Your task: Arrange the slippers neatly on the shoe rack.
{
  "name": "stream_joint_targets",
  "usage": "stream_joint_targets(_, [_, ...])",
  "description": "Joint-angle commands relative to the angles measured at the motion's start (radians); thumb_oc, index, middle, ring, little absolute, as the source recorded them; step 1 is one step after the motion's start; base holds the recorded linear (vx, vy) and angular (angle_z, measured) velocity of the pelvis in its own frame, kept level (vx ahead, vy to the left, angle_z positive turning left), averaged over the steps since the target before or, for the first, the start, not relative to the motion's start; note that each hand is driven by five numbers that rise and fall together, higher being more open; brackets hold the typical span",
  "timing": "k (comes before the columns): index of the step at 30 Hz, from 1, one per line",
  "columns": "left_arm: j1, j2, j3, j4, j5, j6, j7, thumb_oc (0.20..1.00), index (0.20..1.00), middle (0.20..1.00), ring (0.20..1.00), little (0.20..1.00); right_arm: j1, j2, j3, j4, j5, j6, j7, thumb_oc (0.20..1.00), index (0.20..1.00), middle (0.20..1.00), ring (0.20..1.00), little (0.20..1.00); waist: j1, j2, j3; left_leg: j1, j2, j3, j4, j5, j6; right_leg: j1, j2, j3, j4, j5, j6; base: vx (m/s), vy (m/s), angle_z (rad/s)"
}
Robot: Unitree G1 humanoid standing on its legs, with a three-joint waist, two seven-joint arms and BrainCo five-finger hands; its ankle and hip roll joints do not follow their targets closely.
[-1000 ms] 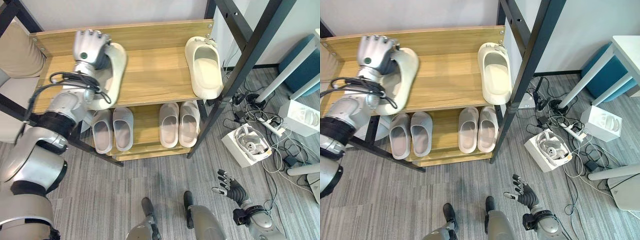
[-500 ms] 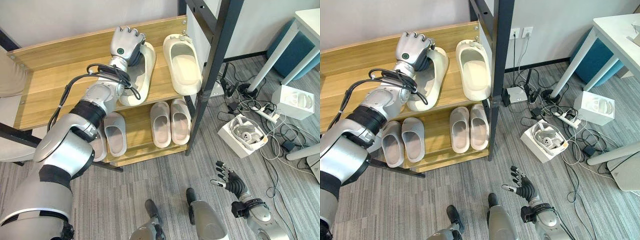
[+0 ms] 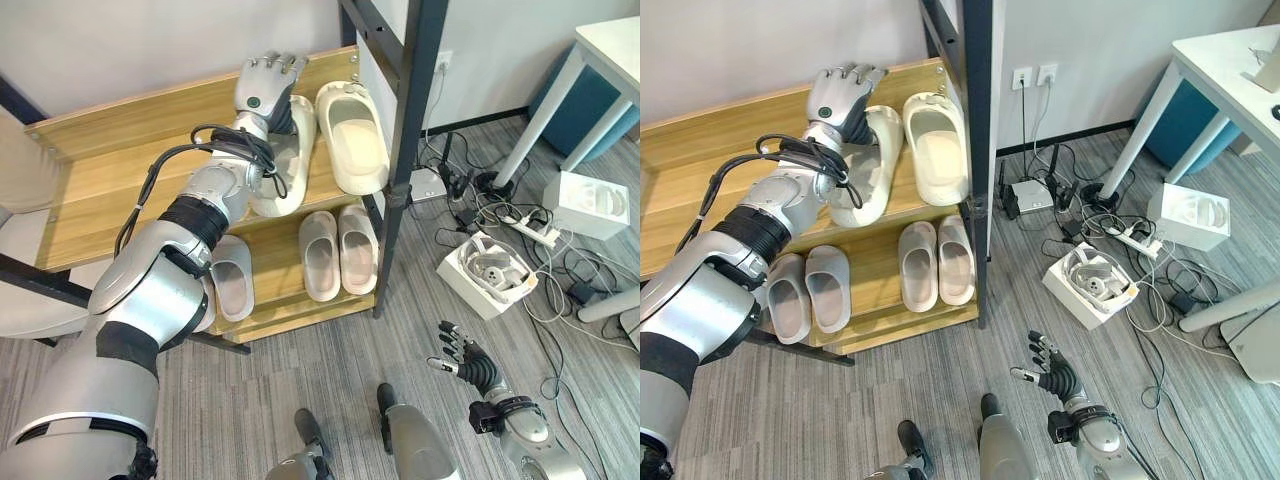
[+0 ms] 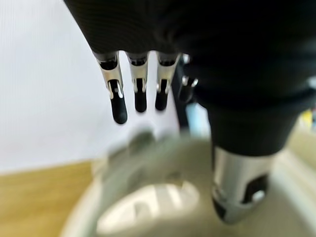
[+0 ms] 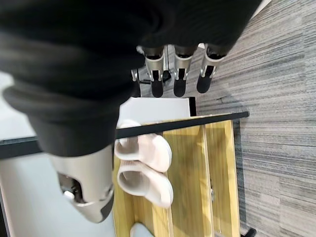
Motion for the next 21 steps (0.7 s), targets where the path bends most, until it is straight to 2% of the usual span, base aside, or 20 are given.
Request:
stream_joint_targets(1, [-0.069, 0.037, 0.100, 0.004, 0.007, 0.013, 0.048, 1.000, 1.000, 1.000, 1.000, 1.000, -0.009, 0.040, -0.008, -0.018, 0.023, -0.026, 0.001, 1.000, 1.000, 1.000, 1.000, 1.000, 0.000, -0.058, -0.025, 0.089, 0.021, -0.052, 0.031, -0.146, -0.044, 0.165, -0.073, -0.028, -0.286, 0.060, 0.146, -0.01, -0.031, 0.39])
stream_joint_targets(7, [0.028, 0.072, 0.171, -0.131, 0.028, 0.004, 0.033, 1.000, 1.000, 1.000, 1.000, 1.000, -0.014, 0.057, -0.006, -0.007, 0.009, -0.018, 0.002, 1.000, 1.000, 1.000, 1.000, 1.000, 0.024, -0.064, -0.032, 0.093, 0.021, -0.073, 0.026, -0.144, -0.045, 0.188, -0.071, -0.049, -0.296, 0.058, 0.141, 0.00, -0.012, 0.20])
stream_joint_targets(11, [0.171, 0.049, 0.283, -0.238, -0.044, -0.037, 0.028, 1.000, 1.000, 1.000, 1.000, 1.000, -0.011, 0.079, -0.010, 0.010, -0.003, -0.008, -0.005, 1.000, 1.000, 1.000, 1.000, 1.000, 0.042, -0.072, -0.034, 0.094, 0.019, -0.086, 0.024, -0.142, -0.044, 0.200, -0.070, -0.061, -0.304, 0.059, 0.136, -0.01, -0.007, 0.09])
stream_joint_targets(12, [0.302, 0.005, 0.369, -0.308, -0.192, -0.097, 0.014, 1.000, 1.000, 1.000, 1.000, 1.000, -0.006, 0.093, -0.015, 0.020, -0.012, 0.000, -0.014, 1.000, 1.000, 1.000, 1.000, 1.000, 0.052, -0.074, -0.039, 0.099, 0.017, -0.093, 0.023, -0.142, -0.042, 0.210, -0.070, -0.070, -0.307, 0.059, 0.132, 0.00, 0.005, 0.21])
stream_joint_targets(14, [0.366, -0.027, 0.393, -0.329, -0.307, -0.137, -0.015, 1.000, 1.000, 1.000, 1.000, 1.000, -0.005, 0.102, -0.019, 0.022, -0.014, 0.006, -0.016, 1.000, 1.000, 1.000, 1.000, 1.000, 0.056, -0.075, -0.041, 0.100, 0.016, -0.097, 0.023, -0.140, -0.042, 0.217, -0.071, -0.074, -0.310, 0.060, 0.129, 0.00, 0.004, 0.08])
stream_joint_targets(15, [0.369, -0.026, 0.395, -0.330, -0.309, -0.137, -0.017, 1.000, 1.000, 1.000, 1.000, 1.000, -0.004, 0.101, -0.019, 0.022, -0.014, 0.006, -0.016, 1.000, 1.000, 1.000, 1.000, 1.000, 0.055, -0.074, -0.042, 0.101, 0.016, -0.098, 0.022, -0.140, -0.042, 0.218, -0.071, -0.075, -0.310, 0.060, 0.129, 0.00, 0.009, 0.05])
stream_joint_targets(16, [0.403, -0.052, 0.413, -0.340, -0.398, -0.162, -0.029, 1.000, 1.000, 1.000, 1.000, 1.000, -0.007, 0.106, -0.020, 0.023, -0.015, 0.009, -0.020, 1.000, 1.000, 1.000, 1.000, 1.000, 0.059, -0.075, -0.042, 0.101, 0.016, -0.099, 0.021, -0.139, -0.041, 0.219, -0.072, -0.076, -0.311, 0.061, 0.128, -0.01, 0.009, 0.09])
stream_joint_targets(18, [0.502, -0.116, 0.444, -0.365, -0.698, -0.219, -0.101, 1.000, 1.000, 1.000, 1.000, 1.000, -0.013, 0.122, -0.019, 0.030, -0.021, 0.025, -0.029, 1.000, 1.000, 1.000, 1.000, 1.000, 0.065, -0.072, -0.046, 0.109, 0.012, -0.105, 0.018, -0.139, -0.038, 0.230, -0.071, -0.080, -0.314, 0.062, 0.127, 0.00, 0.013, 0.08])
stream_joint_targets(19, [0.523, -0.129, 0.441, -0.369, -0.780, -0.231, -0.130, 1.000, 1.000, 1.000, 1.000, 1.000, -0.016, 0.124, -0.020, 0.031, -0.022, 0.029, -0.033, 1.000, 1.000, 1.000, 1.000, 1.000, 0.067, -0.071, -0.050, 0.106, 0.011, -0.106, 0.017, -0.136, -0.037, 0.226, -0.072, -0.081, -0.316, 0.066, 0.126, 0.00, 0.016, 0.12])
stream_joint_targets(20, [0.566, -0.153, 0.430, -0.381, -0.951, -0.245, -0.174, 1.000, 1.000, 1.000, 1.000, 1.000, -0.019, 0.130, -0.014, 0.029, -0.024, 0.040, -0.037, 1.000, 1.000, 1.000, 1.000, 1.000, 0.069, -0.069, -0.053, 0.108, 0.010, -0.106, 0.014, -0.134, -0.035, 0.230, -0.072, -0.080, -0.318, 0.069, 0.125, -0.01, 0.019, 0.11])
stream_joint_targets(21, [0.583, -0.166, 0.418, -0.385, -1.045, -0.250, -0.206, 1.000, 1.000, 1.000, 1.000, 1.000, -0.021, 0.126, -0.013, 0.026, -0.026, 0.045, -0.037, 1.000, 1.000, 1.000, 1.000, 1.000, 0.068, -0.067, -0.056, 0.111, 0.010, -0.106, 0.012, -0.133, -0.033, 0.232, -0.073, -0.082, -0.318, 0.070, 0.125, 0.00, 0.016, 0.05])
